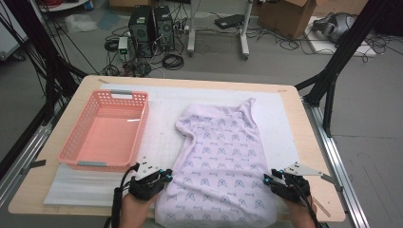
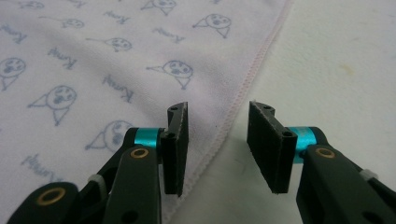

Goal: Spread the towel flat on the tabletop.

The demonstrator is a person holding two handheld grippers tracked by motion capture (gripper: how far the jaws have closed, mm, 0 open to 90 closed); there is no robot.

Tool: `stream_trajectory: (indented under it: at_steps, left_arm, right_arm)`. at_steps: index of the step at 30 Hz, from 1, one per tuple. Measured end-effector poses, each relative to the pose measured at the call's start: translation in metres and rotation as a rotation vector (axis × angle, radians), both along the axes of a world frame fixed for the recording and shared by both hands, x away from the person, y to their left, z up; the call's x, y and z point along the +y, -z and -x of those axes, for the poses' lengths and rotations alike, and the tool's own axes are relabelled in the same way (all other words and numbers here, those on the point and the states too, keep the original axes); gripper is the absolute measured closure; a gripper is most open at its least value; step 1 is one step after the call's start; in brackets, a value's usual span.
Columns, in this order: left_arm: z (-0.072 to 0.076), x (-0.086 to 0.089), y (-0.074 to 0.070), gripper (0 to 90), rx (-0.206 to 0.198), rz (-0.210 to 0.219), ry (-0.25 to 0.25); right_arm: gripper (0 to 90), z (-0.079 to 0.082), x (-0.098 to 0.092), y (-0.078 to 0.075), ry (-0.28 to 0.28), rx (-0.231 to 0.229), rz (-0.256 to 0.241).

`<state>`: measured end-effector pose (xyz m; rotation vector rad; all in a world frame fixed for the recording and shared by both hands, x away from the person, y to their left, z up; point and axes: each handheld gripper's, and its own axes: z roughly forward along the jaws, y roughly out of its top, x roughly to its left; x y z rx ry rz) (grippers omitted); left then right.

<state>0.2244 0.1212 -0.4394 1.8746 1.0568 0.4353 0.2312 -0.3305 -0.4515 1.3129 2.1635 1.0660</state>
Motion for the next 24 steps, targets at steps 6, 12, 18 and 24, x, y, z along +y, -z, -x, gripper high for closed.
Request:
stream_trajectory:
  at_steps: [6,12,18,24]
  left_arm:
    - [0.000,0.014,0.002,87.0,0.036,0.030,-0.028]
    - [0.000,0.016,0.006,87.0,0.065,0.002,-0.044]
    - [0.006,0.025,0.011,87.6,0.127,-0.009,-0.007]
    - [0.024,0.026,0.006,79.7,0.157,-0.003,0.083]
  right_arm:
    - [61.8,-0.001,0.003,0.000,-0.003,0.004,0.004]
    - [85.6,-0.001,0.006,-0.001,-0.049,0.010,0.002]
    - [87.1,0.011,-0.008,-0.004,-0.043,0.041,-0.018]
    - [84.5,0.026,-0.014,-0.012,-0.063,0.062,-0.012]
